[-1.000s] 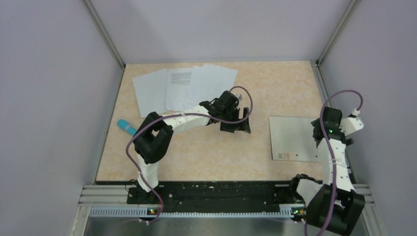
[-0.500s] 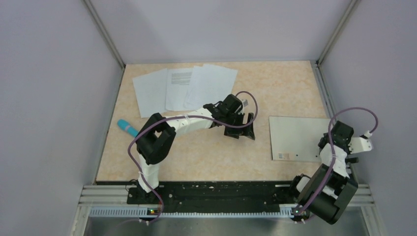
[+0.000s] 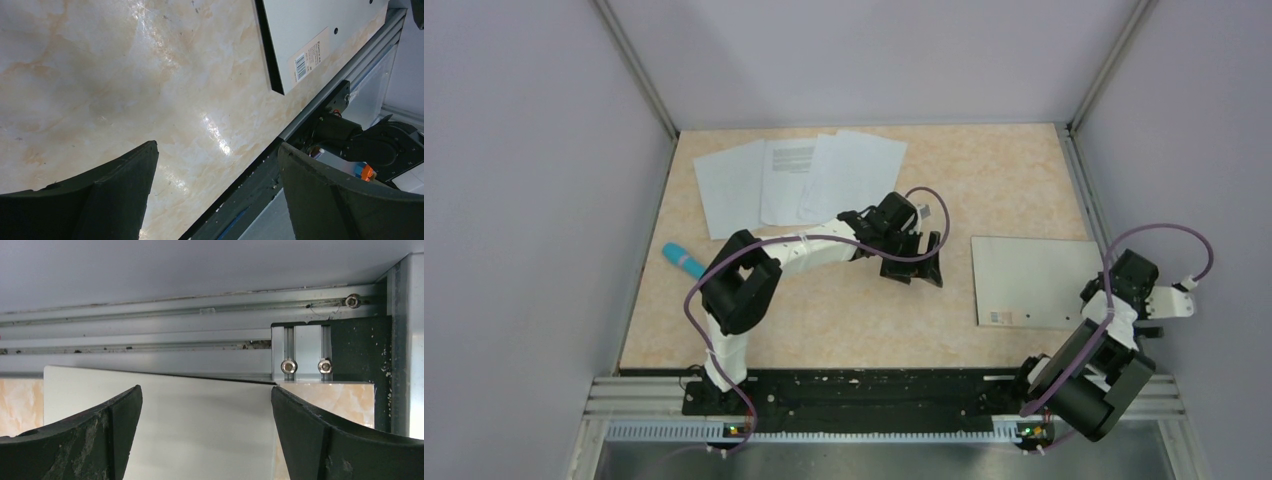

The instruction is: Put the files into the folder

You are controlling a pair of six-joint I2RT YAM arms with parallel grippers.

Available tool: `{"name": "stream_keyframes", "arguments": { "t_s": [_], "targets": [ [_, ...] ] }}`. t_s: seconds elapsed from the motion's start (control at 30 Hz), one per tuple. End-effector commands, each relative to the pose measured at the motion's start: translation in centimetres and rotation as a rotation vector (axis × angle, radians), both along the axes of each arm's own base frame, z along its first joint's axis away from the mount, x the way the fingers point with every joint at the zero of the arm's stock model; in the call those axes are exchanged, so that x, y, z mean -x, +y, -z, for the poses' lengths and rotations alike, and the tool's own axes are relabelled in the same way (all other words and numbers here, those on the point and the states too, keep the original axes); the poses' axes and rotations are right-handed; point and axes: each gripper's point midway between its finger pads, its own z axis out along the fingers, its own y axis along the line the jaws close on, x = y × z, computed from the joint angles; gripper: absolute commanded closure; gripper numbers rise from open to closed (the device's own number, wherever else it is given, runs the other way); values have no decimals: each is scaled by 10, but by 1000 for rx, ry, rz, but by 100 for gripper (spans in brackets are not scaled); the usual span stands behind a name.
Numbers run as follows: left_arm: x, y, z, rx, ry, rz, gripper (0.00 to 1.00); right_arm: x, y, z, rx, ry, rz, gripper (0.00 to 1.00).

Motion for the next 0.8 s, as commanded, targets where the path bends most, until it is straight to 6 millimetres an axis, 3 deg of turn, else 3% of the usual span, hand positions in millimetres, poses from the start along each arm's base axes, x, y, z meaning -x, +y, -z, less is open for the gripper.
{"name": "stream_keyframes", "arguments": {
  "t_s": [0.0,0.2,0.5,0.77],
  "targets": [
    [3,-2,-20,41,-41,42,7,0,-18,-10,14,-34,63,1],
    [7,1,-18,39,-32,59,7,8,-20,-13,32,-19,88,1],
    [9,5,-22,38,-47,74,7,4,-15,2,-39,24,49,1],
    [7,11,-21,36,-48,59,7,-6,20,27,-211,15,-92,6]
  ]
}}
